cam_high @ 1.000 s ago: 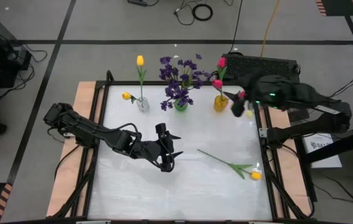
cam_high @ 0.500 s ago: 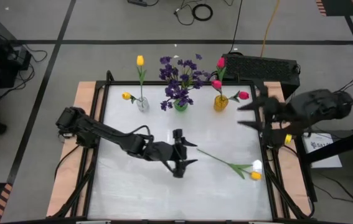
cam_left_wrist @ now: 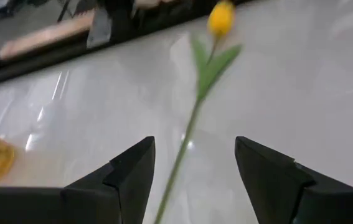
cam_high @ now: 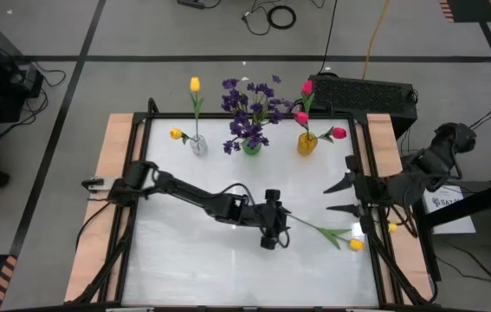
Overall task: Sort flowers into vase by color
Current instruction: Put the yellow flower into the transparent vase
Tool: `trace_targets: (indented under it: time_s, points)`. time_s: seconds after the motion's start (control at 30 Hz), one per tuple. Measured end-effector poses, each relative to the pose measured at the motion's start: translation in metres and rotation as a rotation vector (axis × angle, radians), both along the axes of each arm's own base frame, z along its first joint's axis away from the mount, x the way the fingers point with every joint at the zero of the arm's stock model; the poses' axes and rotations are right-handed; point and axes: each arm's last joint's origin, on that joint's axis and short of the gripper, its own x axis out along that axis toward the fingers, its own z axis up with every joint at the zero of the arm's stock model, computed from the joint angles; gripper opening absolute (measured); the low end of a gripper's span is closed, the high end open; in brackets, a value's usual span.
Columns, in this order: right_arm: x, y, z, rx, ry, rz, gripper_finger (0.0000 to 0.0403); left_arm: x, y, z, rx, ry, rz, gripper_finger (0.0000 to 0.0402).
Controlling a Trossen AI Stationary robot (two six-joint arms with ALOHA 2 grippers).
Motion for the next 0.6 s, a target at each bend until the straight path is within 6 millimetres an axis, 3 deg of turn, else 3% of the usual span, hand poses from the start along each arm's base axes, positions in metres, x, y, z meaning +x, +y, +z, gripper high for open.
trace_targets:
  time_s: [0.3, 0.6]
  points:
    - [0.001, 0.026, -0.032, -0.013, 0.051, 0.021, 0.0159, 0.021, 0.031, -0.059, -0.075, 0.097, 0.005, 0.0226]
    - [0.011, 0.046, -0.069, -0.025, 0.091, 0.045, 0.0140, 0.024, 0.041, -0.072, -0.136, 0.130, -0.019, 0.0226]
